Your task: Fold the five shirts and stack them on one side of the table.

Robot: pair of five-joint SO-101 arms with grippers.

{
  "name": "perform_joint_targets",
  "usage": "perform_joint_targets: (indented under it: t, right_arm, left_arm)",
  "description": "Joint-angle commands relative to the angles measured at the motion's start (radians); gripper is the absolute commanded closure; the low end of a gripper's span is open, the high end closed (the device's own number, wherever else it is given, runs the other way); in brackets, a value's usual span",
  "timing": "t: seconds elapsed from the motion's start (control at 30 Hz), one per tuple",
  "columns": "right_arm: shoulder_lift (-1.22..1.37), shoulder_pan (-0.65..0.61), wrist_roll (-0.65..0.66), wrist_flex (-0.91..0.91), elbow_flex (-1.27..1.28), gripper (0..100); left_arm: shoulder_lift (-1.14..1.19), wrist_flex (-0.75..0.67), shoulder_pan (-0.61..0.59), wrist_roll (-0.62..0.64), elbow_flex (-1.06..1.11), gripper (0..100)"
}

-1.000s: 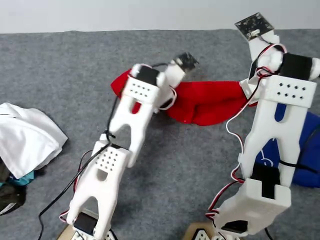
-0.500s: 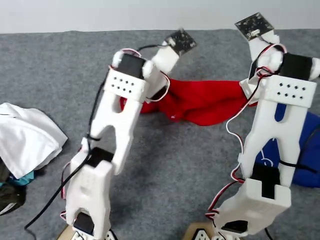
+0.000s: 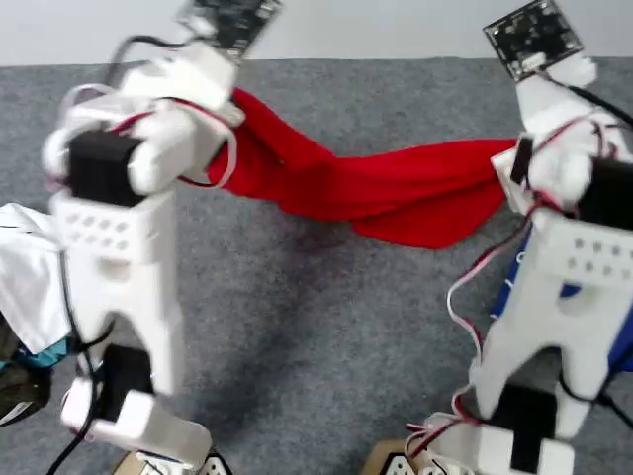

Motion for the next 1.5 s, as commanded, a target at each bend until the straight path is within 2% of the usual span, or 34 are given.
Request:
perform_joint_targets:
  t: [0.0,0.27,0.37,0.5,0.7,0.8,0.87,0.97,1.07,1.2,1.33,1.47]
  right_arm:
    - [-0.133,-0.010,-0.002,-0.031,-0.012,98.8]
    - [-0.354,-0.025,0.005,-0.194,-0.012,98.8]
    - [-0.394,-0.028,0.006,-0.231,-0.012,98.8]
    - [-0.378,-0.030,0.006,-0.200,-0.008,98.8]
    - [-0.308,-0.031,0.008,-0.145,-0.006,98.8]
    - [-0.263,-0.053,0.006,-0.119,-0.011,98.8]
    - [-0.255,-0.134,0.006,-0.122,-0.011,98.8]
    - [-0.257,-0.308,0.002,-0.134,-0.012,98.8]
    - [-0.249,-0.470,0.002,-0.180,-0.012,98.8]
    - [-0.203,-0.608,0.006,-0.335,-0.008,98.8]
    - [-0.093,-0.648,0.061,-0.478,-0.008,98.8]
    - [0.116,-0.529,0.117,-0.527,-0.006,98.8]
  left_arm:
    - [-0.132,-0.066,-0.026,0.014,-0.008,100]
    - [-0.347,-0.261,-0.026,0.009,-0.005,100]
    - [-0.385,-0.287,-0.026,0.009,0.001,100]
    - [-0.388,-0.203,-0.017,0.009,0.001,100]
    - [-0.356,0.043,0.141,0.012,0.165,100]
    - [-0.354,0.038,0.187,0.014,0.323,100]
    - [-0.351,0.018,0.186,0.014,0.400,100]
    - [-0.353,-0.034,0.126,0.014,0.496,100]
    - [-0.354,-0.083,0.015,0.014,0.535,100]
    - [-0.350,-0.138,-0.160,0.014,0.539,100]
    - [-0.347,-0.178,-0.287,0.012,0.541,100]
    - [-0.347,-0.172,-0.305,0.012,0.549,100]
